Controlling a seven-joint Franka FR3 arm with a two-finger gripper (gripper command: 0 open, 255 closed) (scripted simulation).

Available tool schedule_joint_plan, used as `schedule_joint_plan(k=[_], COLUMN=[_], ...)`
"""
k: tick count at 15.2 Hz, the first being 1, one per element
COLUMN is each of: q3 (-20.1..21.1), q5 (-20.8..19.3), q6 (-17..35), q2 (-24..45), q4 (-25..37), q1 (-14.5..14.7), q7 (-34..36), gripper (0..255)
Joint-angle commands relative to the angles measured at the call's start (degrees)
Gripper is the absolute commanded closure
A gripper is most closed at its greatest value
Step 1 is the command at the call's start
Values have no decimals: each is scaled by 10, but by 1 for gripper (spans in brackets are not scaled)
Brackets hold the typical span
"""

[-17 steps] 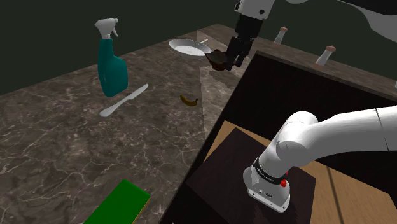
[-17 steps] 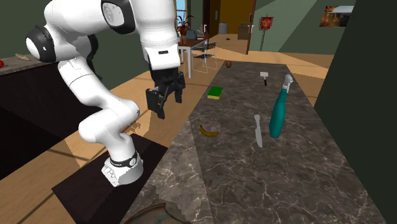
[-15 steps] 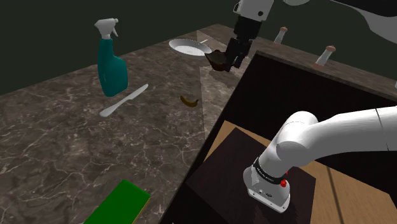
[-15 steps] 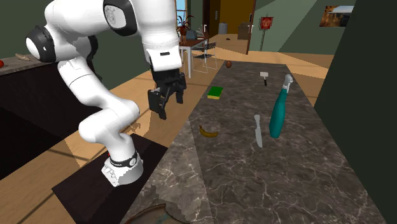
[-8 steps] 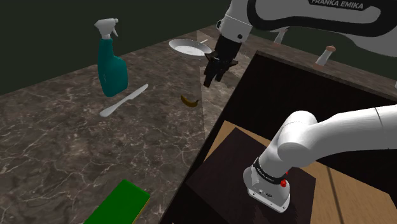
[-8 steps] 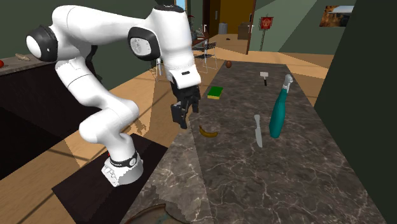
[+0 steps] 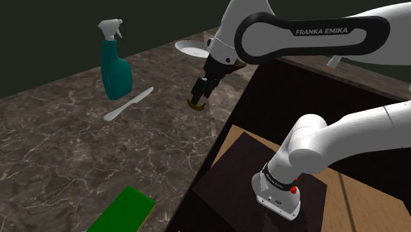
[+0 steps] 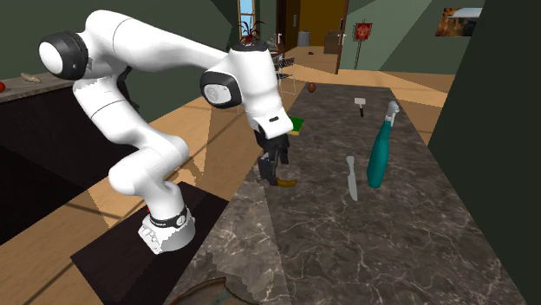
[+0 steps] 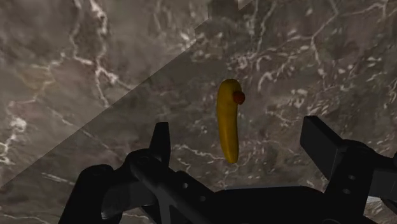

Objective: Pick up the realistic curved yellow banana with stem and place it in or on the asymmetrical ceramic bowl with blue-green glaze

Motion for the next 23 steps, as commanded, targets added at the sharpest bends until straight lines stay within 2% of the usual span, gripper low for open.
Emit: schedule_joint_plan(k=[1, 5, 13, 14, 23], q3=[3, 11, 11, 11, 11], q5=[3, 10, 10, 10, 10], q6=[18, 59, 59, 59, 59], q2=[6, 25, 25, 25, 25], q4=[-10, -32, -31, -31, -32], q1=[2, 5, 5, 5, 5], q7=[-1, -3, -3, -3, -2], gripper=[0, 0, 0, 255, 255])
